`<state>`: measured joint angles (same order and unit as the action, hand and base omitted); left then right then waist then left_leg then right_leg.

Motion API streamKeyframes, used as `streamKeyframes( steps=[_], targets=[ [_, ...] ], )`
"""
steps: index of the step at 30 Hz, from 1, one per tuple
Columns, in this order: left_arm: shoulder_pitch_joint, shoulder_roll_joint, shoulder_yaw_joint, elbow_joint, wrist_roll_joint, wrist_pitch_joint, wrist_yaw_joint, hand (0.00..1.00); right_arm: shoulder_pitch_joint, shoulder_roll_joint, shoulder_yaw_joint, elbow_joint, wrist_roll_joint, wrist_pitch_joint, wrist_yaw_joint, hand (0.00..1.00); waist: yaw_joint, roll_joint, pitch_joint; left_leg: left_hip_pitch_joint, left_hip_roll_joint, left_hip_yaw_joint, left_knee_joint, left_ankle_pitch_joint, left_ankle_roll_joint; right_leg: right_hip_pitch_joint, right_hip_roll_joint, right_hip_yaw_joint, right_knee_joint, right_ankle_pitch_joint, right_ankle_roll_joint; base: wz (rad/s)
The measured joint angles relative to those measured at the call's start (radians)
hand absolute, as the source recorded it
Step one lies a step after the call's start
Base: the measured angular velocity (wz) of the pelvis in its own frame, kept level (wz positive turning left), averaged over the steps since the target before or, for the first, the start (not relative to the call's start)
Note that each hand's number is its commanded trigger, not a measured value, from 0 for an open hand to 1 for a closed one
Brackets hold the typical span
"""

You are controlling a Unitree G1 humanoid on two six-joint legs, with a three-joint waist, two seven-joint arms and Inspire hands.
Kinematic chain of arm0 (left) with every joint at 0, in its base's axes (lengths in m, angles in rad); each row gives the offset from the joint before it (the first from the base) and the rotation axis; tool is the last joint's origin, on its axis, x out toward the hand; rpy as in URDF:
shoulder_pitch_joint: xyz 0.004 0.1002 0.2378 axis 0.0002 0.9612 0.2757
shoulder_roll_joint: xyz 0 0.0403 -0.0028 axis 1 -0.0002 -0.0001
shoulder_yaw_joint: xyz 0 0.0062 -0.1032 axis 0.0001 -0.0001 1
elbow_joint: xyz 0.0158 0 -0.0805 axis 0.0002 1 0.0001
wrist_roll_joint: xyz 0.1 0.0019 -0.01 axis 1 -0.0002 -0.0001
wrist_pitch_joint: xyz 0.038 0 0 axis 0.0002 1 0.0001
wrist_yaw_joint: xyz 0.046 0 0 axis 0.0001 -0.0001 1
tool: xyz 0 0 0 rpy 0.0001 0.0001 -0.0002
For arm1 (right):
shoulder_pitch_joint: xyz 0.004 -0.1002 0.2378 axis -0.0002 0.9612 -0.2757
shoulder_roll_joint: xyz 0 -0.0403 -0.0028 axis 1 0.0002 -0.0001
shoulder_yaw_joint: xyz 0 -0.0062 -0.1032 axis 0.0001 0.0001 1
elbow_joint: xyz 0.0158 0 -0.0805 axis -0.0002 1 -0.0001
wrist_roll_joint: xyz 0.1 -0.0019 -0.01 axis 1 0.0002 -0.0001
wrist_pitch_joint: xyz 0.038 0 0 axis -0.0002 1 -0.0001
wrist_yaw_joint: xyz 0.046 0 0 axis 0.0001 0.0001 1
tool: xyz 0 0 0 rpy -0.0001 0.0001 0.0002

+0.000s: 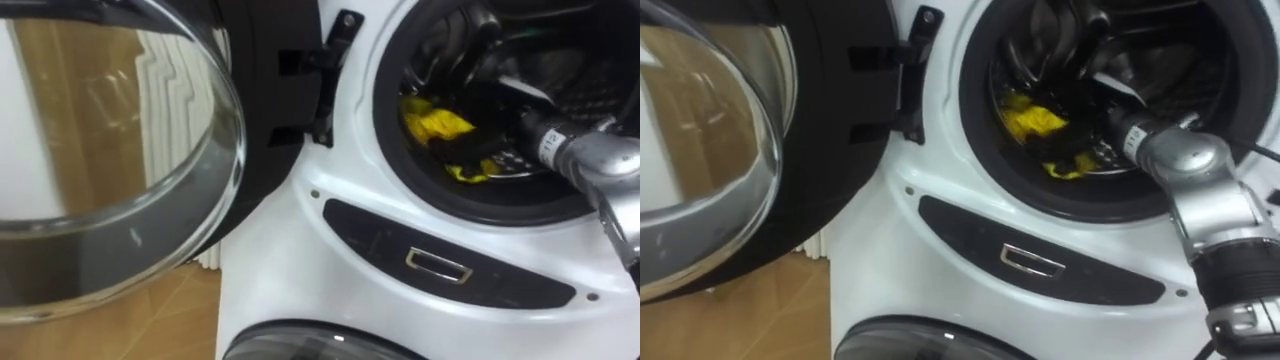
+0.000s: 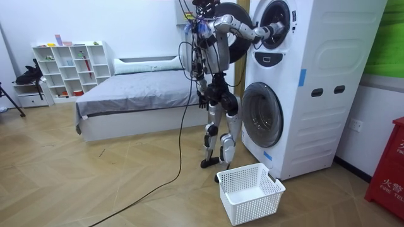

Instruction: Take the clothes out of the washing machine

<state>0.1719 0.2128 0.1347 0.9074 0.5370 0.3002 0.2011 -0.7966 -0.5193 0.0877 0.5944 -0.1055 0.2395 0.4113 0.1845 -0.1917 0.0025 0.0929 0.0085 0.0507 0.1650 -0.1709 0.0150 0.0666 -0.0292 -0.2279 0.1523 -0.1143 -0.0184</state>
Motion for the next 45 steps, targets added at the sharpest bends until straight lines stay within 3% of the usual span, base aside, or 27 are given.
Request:
streamKeyframes(
  steps=[10, 12, 14, 17, 18, 23, 27, 30, 33, 37, 38, 41, 45],
  targets=[
    [-0.006, 0.01, -0.017, -0.003, -0.023, -0.024, 0.0, 0.0, 0.004, -0.002, 0.036, -0.079, -0.023, 0.002, -0.013, 1.0, 0.007, -0.005, -0.002, 0.007, 0.016, 0.027, -0.005, -0.005, -0.009, 0.003, 0.016, 0.018, 0.002, 0.005, -0.007, -0.07],
    [-0.007, 0.011, -0.022, -0.003, -0.025, -0.033, 0.0, 0.0, 0.005, -0.003, 0.054, -0.133, -0.037, 0.005, -0.026, 1.0, 0.005, 0.0, 0.0009, 0.004, 0.021, 0.028, -0.006, -0.008, -0.013, -0.001, 0.02, 0.018, 0.002, 0.005, -0.008, -0.06],
    [-0.008, 0.009, -0.022, 0.009, -0.024, -0.045, 0.007, 0.0, 0.031, -0.003, 0.057, -0.227, -0.078, 0.014, -0.036, 1.0, 0.003, 0.006, 0.0037, 0.005, 0.025, 0.034, -0.013, -0.009, -0.016, -0.003, 0.024, 0.025, 0.002, 0.005, -0.009, -0.08],
    [0.006, 0.009, -0.02, 0.017, -0.025, -0.058, 0.02, 0.0, 0.117, -0.003, 0.043, -0.443, -0.143, 0.016, -0.065, 1.0, 0.0, 0.008, 0.0013, 0.003, 0.033, 0.049, -0.015, -0.011, -0.022, -0.017, 0.032, 0.033, 0.002, 0.006, -0.01, -0.15],
    [0.013, 0.005, -0.019, 0.017, -0.025, -0.07, 0.028, 0.0, 0.138, -0.003, 0.04, -0.514, -0.148, 0.016, -0.077, 1.0, -0.013, 0.013, 0.0032, 0.001, 0.034, 0.052, -0.016, -0.012, -0.022, -0.02, 0.033, 0.033, 0.002, 0.006, -0.01, -0.06],
    [0.026, -0.006, -0.019, 0.017, -0.04, -0.109, 0.069, 0.0, 0.241, -0.003, -0.021, -0.815, -0.116, 0.014, -0.115, 1.0, -0.048, 0.046, -0.0027, -0.015, 0.034, 0.062, -0.022, -0.013, -0.021, -0.042, 0.034, 0.038, 0.001, 0.006, -0.01, -0.06],
    [0.055, -0.016, -0.011, 0.016, -0.03, -0.137, 0.115, 0.0, 0.328, 0.001, -0.056, -1.008, -0.056, -0.02, -0.141, 1.0, -0.075, 0.063, -0.0021, -0.008, 0.035, 0.078, -0.022, -0.013, -0.021, -0.041, 0.034, 0.063, 0.0, 0.006, -0.009, -0.12],
    [0.072, -0.025, -0.01, 0.018, -0.032, -0.154, 0.136, 0.0, 0.401, 0.019, -0.089, -1.099, -0.012, -0.04, -0.16, 1.0, -0.096, 0.074, 0.0029, 0.005, 0.035, 0.086, -0.022, -0.013, -0.02, -0.032, 0.033, 0.065, 0.0, 0.006, -0.009, -0.1],
    [0.088, -0.037, -0.01, 0.021, -0.033, -0.165, 0.144, 0.0, 0.469, 0.035, -0.134, -1.165, 0.011, -0.07, -0.17, 1.0, -0.113, 0.082, 0.0, 0.006, 0.039, 0.085, -0.033, -0.022, -0.021, -0.032, 0.034, 0.064, 0.0, 0.006, -0.009, -0.02],
    [0.118, -0.077, 0.015, 0.039, -0.033, -0.193, 0.162, 0.0, 0.552, 0.037, -0.211, -1.219, 0.071, -0.098, -0.171, 1.0, -0.142, 0.089, -0.0114, 0.005, 0.034, 0.087, -0.029, -0.023, -0.019, -0.03, 0.032, 0.082, 0.0, 0.002, -0.013, -0.03],
    [0.127, -0.081, 0.018, 0.04, -0.033, -0.196, 0.166, 0.0, 0.556, 0.038, -0.214, -1.222, 0.082, -0.104, -0.171, 1.0, -0.149, 0.09, -0.0112, 0.005, 0.033, 0.087, -0.028, -0.023, -0.019, -0.03, 0.032, 0.084, 0.0, 0.002, -0.014, 0.0],
    [0.139, -0.082, 0.02, 0.074, -0.049, -0.215, 0.182, 0.0, 0.609, 0.041, -0.272, -1.243, 0.166, -0.142, -0.202, 1.0, -0.173, 0.088, -0.0127, 0.007, 0.033, 0.086, -0.017, -0.024, -0.018, -0.026, 0.037, 0.086, -0.002, 0.002, -0.014, 0.01],
    [0.15, -0.078, 0.075, 0.09, -0.056, -0.251, 0.186, 0.0, 0.697, 0.041, -0.387, -1.247, 0.223, -0.181, -0.27, 1.0, -0.202, 0.087, -0.0125, 0.018, 0.032, 0.087, -0.021, -0.025, -0.017, -0.023, 0.036, 0.087, 0.0, 0.002, -0.014, -0.01]
  ],
)
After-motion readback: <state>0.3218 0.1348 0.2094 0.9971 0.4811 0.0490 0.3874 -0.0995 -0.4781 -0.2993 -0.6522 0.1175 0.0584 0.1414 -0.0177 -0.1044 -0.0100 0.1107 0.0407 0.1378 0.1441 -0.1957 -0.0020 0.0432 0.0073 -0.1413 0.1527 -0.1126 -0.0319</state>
